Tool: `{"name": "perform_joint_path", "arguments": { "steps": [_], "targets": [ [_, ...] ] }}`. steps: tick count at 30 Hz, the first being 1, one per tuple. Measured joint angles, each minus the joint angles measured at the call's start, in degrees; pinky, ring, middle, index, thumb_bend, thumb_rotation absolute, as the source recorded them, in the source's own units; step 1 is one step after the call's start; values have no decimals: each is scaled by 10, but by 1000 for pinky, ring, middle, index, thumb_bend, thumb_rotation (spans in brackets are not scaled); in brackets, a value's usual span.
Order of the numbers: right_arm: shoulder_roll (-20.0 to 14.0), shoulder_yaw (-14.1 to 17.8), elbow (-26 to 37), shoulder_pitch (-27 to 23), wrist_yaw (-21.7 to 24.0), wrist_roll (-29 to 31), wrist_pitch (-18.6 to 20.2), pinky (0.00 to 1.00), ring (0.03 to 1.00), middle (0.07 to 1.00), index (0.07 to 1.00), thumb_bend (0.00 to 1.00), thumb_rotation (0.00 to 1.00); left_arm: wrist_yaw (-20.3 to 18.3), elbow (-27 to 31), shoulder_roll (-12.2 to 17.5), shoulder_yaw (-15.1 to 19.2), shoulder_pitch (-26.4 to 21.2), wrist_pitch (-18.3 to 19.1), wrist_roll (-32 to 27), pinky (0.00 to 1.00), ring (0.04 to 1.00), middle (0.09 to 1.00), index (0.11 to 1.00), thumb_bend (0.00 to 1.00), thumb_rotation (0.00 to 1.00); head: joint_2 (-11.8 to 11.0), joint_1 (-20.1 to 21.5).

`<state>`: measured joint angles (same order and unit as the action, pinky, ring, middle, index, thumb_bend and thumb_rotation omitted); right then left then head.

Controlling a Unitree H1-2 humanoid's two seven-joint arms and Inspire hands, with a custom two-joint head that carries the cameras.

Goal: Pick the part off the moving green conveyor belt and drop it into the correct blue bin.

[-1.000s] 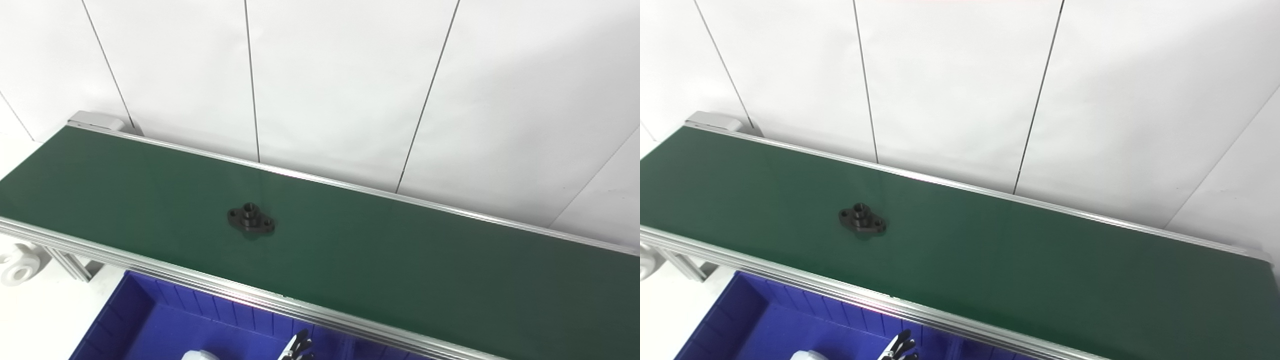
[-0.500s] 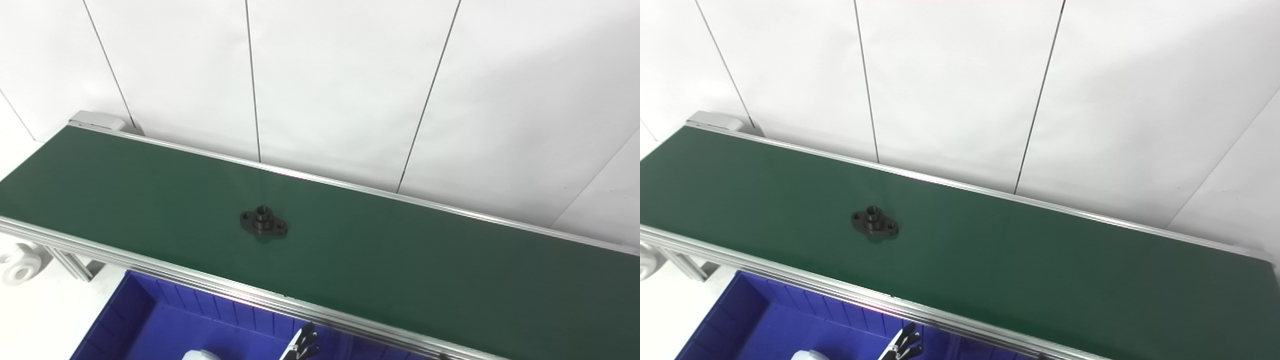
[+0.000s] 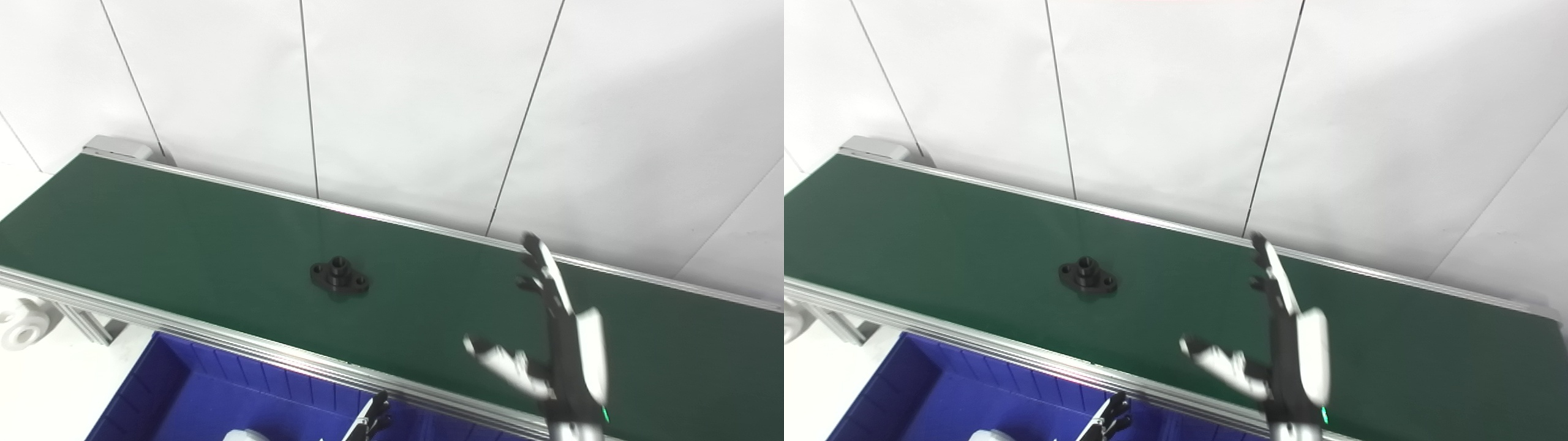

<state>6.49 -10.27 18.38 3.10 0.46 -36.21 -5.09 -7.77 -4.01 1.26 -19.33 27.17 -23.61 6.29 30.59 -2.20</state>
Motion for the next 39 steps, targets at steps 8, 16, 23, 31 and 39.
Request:
{"name": "perform_joint_path", "arguments": {
  "steps": [8, 16, 23, 31, 39],
  "targets": [
    [-17, -26, -78, -125, 30, -87, 92, 663, 797, 881, 933, 957, 719, -1, -1, -1, -5, -2, 0, -2, 854, 953, 998, 1000, 891, 782, 2, 3],
    [-24, -73, -222, -226, 15, -169, 137, 687, 793, 851, 923, 1000, 704, 0, 1, -1, -16, 0, -2, 5, 829, 945, 995, 1000, 859, 796, 11, -4],
    [-22, -125, -327, -293, 6, -205, 165, 708, 775, 838, 904, 1000, 680, 1, 8, -1, -27, 4, -5, 8, 823, 960, 1000, 1000, 870, 804, 17, 2],
    [-21, -195, -432, -346, -7, -240, 184, 684, 768, 829, 881, 1000, 676, 4, 44, -4, -34, 19, -4, 20, 834, 970, 1000, 1000, 835, 788, 29, -8],
    [-21, -240, -505, -370, -8, -258, 212, 679, 764, 813, 856, 1000, 670, 5, 67, -3, -36, 29, -1, 20, 839, 968, 1000, 1000, 817, 773, 38, -16]
  ]
}}
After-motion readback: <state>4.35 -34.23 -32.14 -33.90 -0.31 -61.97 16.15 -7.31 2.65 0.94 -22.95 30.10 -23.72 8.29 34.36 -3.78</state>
